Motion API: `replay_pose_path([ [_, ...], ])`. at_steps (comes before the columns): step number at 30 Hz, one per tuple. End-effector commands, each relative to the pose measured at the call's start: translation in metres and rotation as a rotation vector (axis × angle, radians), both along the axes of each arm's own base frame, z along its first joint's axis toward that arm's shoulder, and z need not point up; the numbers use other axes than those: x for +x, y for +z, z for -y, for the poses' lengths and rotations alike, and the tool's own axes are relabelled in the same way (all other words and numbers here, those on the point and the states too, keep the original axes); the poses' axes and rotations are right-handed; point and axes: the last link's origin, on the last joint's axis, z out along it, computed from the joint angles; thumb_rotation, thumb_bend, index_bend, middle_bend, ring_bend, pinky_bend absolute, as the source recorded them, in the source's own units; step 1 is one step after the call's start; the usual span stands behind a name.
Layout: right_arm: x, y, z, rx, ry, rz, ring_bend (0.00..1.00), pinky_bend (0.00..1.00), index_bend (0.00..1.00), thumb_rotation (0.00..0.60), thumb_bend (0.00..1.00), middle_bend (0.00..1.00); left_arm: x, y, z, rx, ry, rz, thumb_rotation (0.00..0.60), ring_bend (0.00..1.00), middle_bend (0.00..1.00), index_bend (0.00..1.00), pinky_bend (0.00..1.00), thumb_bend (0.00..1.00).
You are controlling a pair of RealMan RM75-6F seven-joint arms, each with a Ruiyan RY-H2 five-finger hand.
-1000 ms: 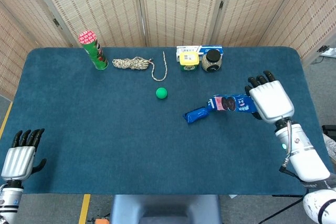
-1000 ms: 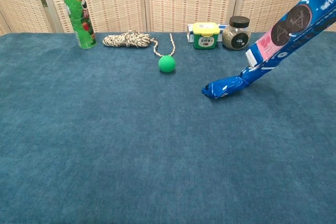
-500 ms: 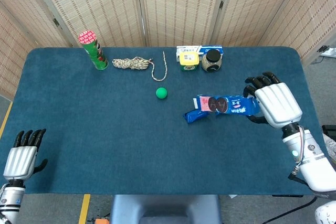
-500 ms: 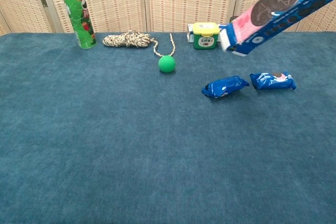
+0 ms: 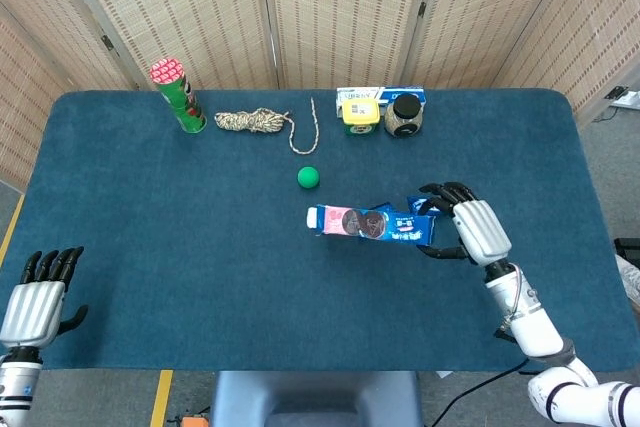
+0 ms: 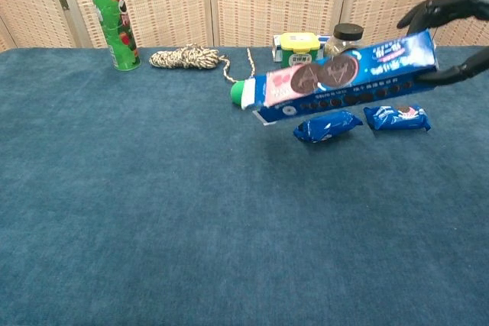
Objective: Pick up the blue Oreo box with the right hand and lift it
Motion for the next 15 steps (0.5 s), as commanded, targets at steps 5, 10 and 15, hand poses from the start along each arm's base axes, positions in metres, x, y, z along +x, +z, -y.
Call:
replay_pose_path([
  [5, -0.05, -0.064, 0.006, 0.178, -0.115, -0.008, 0.16, 0.14, 0.31, 0.6, 0.23, 0.12, -0.001, 0.002, -0.002, 0.006, 0.0, 0.011, 0.6, 0.1, 0.12, 0.03, 0.05, 0.3],
  [10, -0.057, -0.054, 0.01, 0.217, -0.089, -0.203, 0.01, 0.02, 0.0, 0.6, 0.23, 0.0, -0.001, 0.002, -0.001, 0.002, -0.003, 0.011, 0.6, 0.1, 0.12, 0.03, 0.05, 0.3],
  [15, -0.052, -0.021, 0.004, 0.122, -0.067, -0.33, 0.0, 0.0, 0.0, 0.6, 0.23, 0.0, -0.001, 0.002, -0.001, 0.001, -0.002, 0.013, 0.6, 0.1, 0.12, 0.03, 0.05, 0.3],
])
